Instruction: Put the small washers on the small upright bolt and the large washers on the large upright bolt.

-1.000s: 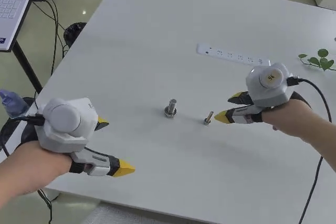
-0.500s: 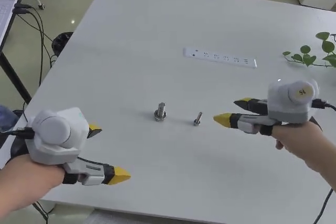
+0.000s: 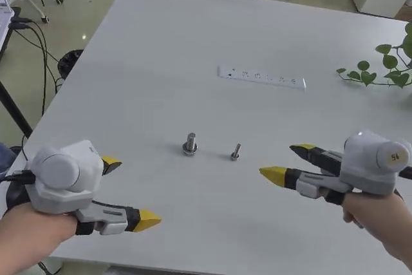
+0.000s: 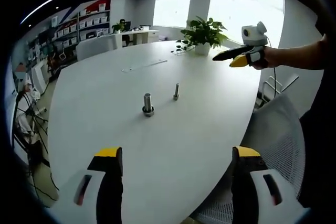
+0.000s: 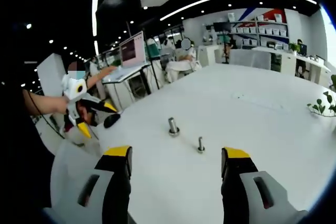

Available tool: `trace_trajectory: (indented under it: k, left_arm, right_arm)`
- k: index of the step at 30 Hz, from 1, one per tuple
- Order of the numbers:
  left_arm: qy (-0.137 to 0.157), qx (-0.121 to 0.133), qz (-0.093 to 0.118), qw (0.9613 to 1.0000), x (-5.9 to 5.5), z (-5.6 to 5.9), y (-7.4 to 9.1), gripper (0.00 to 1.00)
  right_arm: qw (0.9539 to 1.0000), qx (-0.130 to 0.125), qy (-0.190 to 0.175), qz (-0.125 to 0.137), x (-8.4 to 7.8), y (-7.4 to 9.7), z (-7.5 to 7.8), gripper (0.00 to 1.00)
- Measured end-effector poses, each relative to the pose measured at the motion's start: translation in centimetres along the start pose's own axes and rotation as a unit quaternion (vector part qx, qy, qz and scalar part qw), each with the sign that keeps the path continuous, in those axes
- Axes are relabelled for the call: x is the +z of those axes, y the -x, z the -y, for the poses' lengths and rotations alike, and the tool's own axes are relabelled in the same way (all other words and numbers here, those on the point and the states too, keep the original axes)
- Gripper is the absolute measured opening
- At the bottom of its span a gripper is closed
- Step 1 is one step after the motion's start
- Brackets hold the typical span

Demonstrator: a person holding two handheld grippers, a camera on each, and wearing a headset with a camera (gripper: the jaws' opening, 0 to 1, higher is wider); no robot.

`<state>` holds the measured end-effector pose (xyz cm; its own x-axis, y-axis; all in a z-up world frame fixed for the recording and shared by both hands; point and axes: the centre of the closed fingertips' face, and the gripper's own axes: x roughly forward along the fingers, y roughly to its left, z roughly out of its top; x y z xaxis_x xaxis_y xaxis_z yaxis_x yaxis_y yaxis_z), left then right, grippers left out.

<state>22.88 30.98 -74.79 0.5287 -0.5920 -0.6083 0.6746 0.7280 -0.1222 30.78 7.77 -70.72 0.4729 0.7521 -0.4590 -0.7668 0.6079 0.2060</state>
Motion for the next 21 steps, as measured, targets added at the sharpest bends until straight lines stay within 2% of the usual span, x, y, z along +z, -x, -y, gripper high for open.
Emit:
trace_trajectory:
  k: [4,6,8,9,12,14,16,17,19,21]
  left_arm:
    - [0.018,0.0,0.026,0.9995,0.6,0.1,0.5,0.87]
    - [0.027,0.002,0.032,0.9991,0.7,0.1,0.6,0.88]
    - [0.032,0.001,0.039,0.9987,0.8,0.2,0.6,0.88]
    - [0.034,0.001,0.041,0.9986,0.7,0.2,0.6,0.89]
    - [0.041,-0.001,0.045,0.9981,0.6,0.3,0.6,0.89]
    - [0.045,-0.003,0.047,0.9979,0.5,0.5,0.6,0.9]
    - [0.048,-0.003,0.053,0.9974,0.4,0.4,0.4,0.9]
    - [0.064,-0.009,0.059,0.9962,0.3,0.6,0.3,0.89]
    - [0.069,-0.008,0.059,0.9959,0.0,0.6,0.2,0.89]
    - [0.069,-0.009,0.061,0.9957,0.0,0.8,0.2,0.89]
  right_arm:
    - [0.9999,-0.005,-0.005,0.014,-0.3,1.0,0.2,0.75]
    - [0.9998,-0.008,-0.007,0.016,-0.8,1.4,0.1,0.77]
    - [0.9999,-0.008,-0.007,-0.002,-1.8,1.7,-0.4,0.76]
    - [1.0,-0.008,0.0,-0.006,-2.1,1.8,-0.6,0.77]
    - [0.9999,-0.008,-0.009,0.007,-2.7,2.3,-0.8,0.81]
    - [0.9999,-0.014,-0.008,-0.003,-3.9,2.4,-0.2,0.83]
    - [0.9998,-0.016,-0.012,0.0,-4.2,2.7,-0.2,0.84]
    - [0.9998,-0.016,-0.013,0.001,-4.2,2.7,-0.2,0.84]
    - [0.9996,-0.017,-0.015,0.016,-3.9,3.0,-0.3,0.85]
    - [0.9994,-0.02,-0.02,0.02,-4.0,3.2,0.0,0.88]
